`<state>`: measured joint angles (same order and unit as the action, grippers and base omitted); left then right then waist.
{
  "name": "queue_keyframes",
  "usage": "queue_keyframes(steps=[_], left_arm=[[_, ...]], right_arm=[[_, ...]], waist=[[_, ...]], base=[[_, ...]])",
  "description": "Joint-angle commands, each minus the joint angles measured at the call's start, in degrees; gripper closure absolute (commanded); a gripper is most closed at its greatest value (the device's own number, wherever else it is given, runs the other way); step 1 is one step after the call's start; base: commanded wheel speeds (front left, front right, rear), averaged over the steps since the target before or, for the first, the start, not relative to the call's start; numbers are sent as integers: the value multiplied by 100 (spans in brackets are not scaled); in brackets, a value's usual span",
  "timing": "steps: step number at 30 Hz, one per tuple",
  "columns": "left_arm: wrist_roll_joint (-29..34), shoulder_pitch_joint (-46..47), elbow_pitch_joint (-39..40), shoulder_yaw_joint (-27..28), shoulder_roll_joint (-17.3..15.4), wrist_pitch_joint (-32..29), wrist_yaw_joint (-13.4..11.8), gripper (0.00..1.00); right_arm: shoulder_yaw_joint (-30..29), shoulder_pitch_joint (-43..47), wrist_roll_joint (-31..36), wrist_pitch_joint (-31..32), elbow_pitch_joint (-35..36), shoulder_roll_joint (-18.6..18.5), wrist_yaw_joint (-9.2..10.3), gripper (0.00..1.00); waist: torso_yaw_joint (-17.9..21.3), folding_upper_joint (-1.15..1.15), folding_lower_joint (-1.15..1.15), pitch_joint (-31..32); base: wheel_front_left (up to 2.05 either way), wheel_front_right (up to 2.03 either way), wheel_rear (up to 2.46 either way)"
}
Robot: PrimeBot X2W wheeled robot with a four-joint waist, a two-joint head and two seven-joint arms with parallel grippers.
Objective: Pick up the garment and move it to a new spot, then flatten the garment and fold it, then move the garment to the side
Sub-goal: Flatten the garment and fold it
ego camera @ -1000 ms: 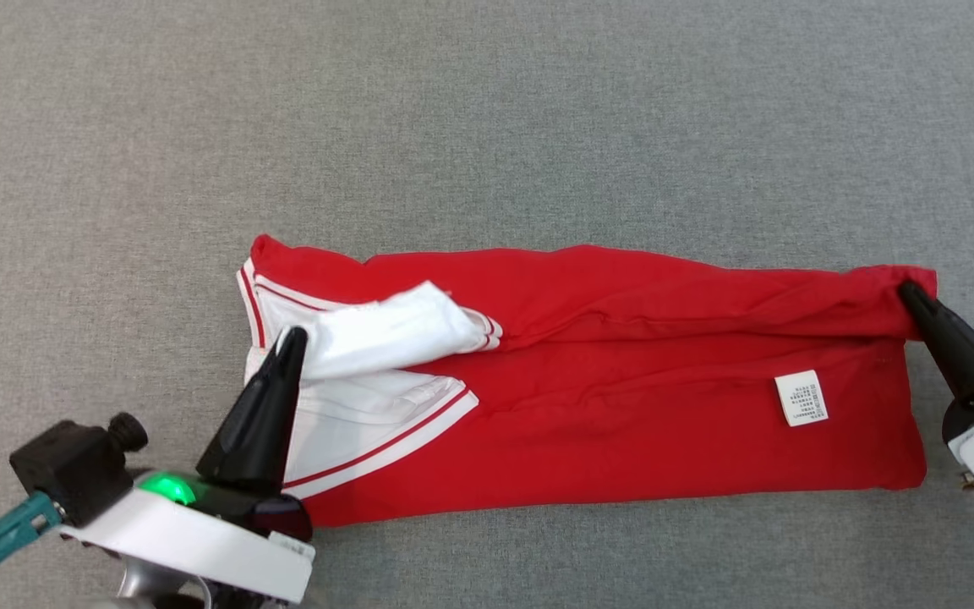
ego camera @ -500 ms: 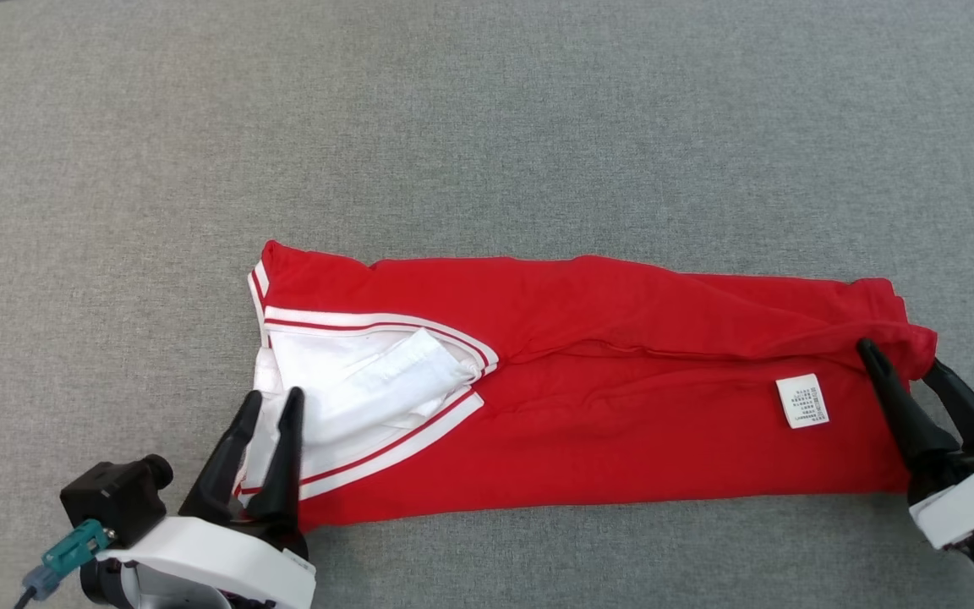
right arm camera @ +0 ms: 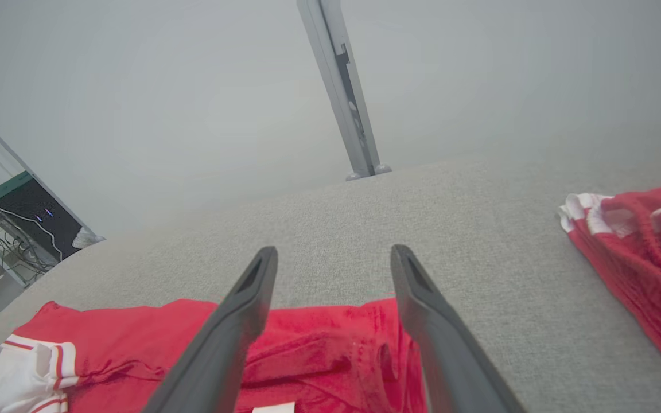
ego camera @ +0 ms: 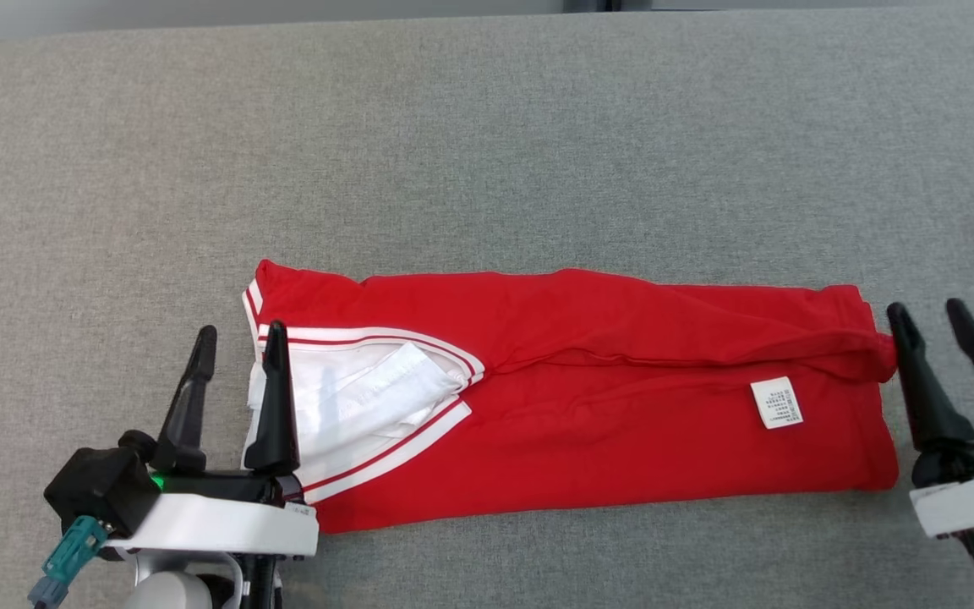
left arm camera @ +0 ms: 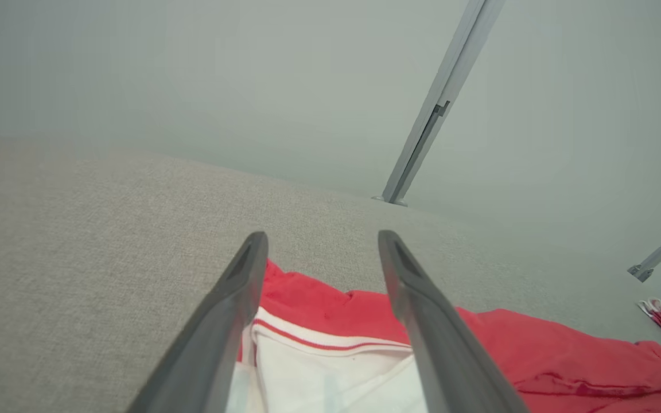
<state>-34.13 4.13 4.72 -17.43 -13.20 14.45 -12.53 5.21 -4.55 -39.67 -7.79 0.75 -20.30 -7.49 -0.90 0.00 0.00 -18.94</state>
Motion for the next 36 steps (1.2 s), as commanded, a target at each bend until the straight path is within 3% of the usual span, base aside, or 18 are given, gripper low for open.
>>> queue_keyframes(steps=[1, 15, 36], left_arm=[[75, 97, -6, 42, -2, 31, -27, 0], [661, 138, -79, 501, -76, 69, -174, 0], [727, -132, -585, 436, -340, -46, 93, 0]], right_arm=[[-50, -87, 72, -58, 17, 7, -1, 0], [-650, -40, 1331, -29, 242, 509, -1, 0], [-718, 485, 1721, 208, 183, 769, -1, 0]], waist=[[14, 0, 0, 24], [91, 0, 0, 357], [128, 0, 0, 751]], base=[[0, 0, 0], [0, 0, 0], [0, 0, 0]])
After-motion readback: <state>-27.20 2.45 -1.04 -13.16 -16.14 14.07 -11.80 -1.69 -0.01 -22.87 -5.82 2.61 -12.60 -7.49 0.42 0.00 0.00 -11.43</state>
